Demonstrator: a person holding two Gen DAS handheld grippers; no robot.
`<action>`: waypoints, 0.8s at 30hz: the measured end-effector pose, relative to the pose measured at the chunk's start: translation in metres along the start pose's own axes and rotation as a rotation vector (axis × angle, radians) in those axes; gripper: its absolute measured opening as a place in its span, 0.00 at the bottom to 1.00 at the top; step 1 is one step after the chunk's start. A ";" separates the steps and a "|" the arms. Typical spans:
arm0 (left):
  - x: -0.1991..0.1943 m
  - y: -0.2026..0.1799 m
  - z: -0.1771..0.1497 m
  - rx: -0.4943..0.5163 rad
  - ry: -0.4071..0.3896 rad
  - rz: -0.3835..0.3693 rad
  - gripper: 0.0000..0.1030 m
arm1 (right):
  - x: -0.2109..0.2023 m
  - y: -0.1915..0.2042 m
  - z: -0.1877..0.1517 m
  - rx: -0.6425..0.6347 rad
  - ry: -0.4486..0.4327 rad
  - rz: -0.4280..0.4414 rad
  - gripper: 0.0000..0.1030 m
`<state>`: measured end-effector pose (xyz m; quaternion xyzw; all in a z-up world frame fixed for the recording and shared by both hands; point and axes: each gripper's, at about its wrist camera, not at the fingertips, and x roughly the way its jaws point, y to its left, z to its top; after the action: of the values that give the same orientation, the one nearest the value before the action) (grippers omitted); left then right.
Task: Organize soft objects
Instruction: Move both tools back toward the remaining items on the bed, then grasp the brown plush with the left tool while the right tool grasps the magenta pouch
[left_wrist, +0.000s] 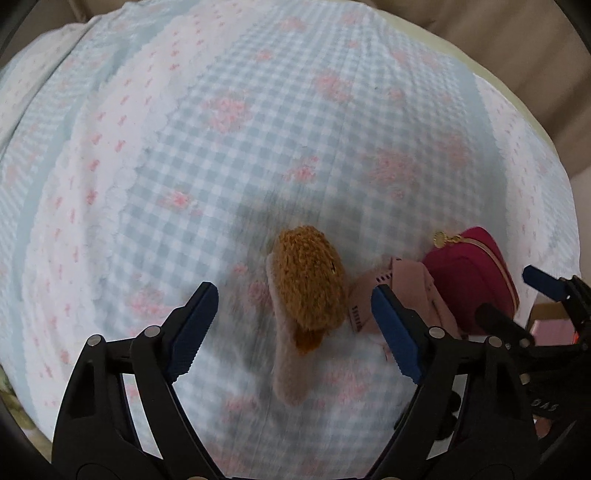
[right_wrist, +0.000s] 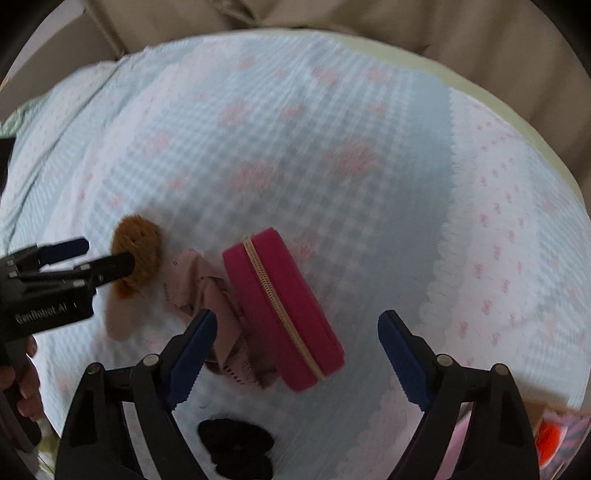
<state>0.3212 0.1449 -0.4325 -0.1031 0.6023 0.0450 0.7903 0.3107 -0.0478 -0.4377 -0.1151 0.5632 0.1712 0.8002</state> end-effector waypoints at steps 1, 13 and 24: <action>0.003 0.000 0.001 -0.004 0.005 0.000 0.74 | 0.003 0.001 0.001 -0.009 0.007 0.003 0.78; 0.022 -0.005 0.001 0.004 0.047 -0.038 0.35 | 0.026 0.002 0.014 -0.023 0.055 0.081 0.40; -0.003 -0.003 0.006 0.006 0.009 -0.053 0.31 | 0.008 -0.006 0.014 0.035 0.016 0.081 0.29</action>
<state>0.3267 0.1435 -0.4281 -0.1169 0.6030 0.0220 0.7888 0.3275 -0.0468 -0.4402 -0.0795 0.5768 0.1926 0.7899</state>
